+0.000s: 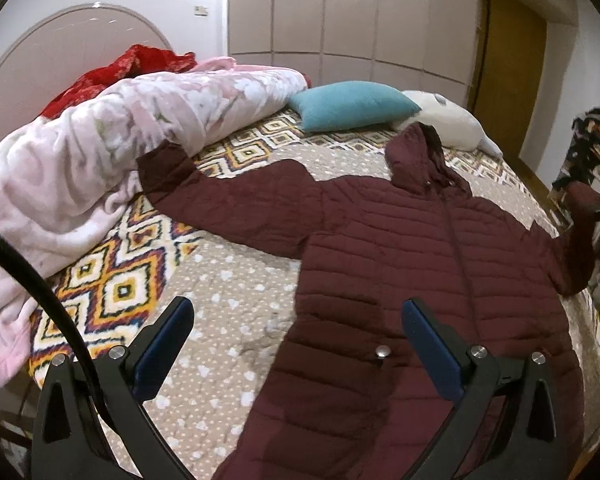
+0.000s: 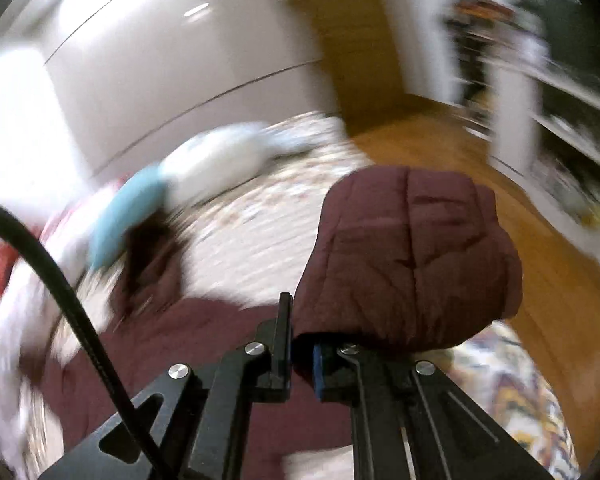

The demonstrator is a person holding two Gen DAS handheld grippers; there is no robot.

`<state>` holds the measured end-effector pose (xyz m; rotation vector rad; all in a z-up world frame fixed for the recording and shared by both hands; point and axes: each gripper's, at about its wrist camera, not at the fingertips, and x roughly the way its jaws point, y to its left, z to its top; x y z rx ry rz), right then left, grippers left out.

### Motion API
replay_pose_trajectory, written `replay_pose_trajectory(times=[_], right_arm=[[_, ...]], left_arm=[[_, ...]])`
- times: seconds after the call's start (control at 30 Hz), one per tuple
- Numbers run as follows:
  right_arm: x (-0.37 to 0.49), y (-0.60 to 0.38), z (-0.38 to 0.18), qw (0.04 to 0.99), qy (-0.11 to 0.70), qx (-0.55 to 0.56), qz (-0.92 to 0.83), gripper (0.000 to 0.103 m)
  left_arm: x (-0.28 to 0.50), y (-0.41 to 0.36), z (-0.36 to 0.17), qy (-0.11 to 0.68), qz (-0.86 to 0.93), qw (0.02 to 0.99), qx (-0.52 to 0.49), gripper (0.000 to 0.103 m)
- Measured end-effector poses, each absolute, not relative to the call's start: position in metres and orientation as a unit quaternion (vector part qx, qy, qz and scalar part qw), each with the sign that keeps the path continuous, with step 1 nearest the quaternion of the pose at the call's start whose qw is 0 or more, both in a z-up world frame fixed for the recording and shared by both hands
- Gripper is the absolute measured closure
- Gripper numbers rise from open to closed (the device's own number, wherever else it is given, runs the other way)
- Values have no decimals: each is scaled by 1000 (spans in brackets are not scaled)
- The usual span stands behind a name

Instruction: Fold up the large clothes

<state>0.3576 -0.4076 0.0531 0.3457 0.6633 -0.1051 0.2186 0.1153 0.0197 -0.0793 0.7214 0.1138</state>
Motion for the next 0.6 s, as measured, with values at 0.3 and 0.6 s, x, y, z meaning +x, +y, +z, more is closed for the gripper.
replay_pose_trajectory(times=[0.3, 0.6], right_arm=[[391, -179, -47, 893, 435, -78, 89, 95], [351, -121, -90, 869, 440, -175, 140, 59]], left_arm=[[206, 151, 12, 347, 64, 933, -75, 0], [228, 124, 16, 337, 37, 940, -48, 0]])
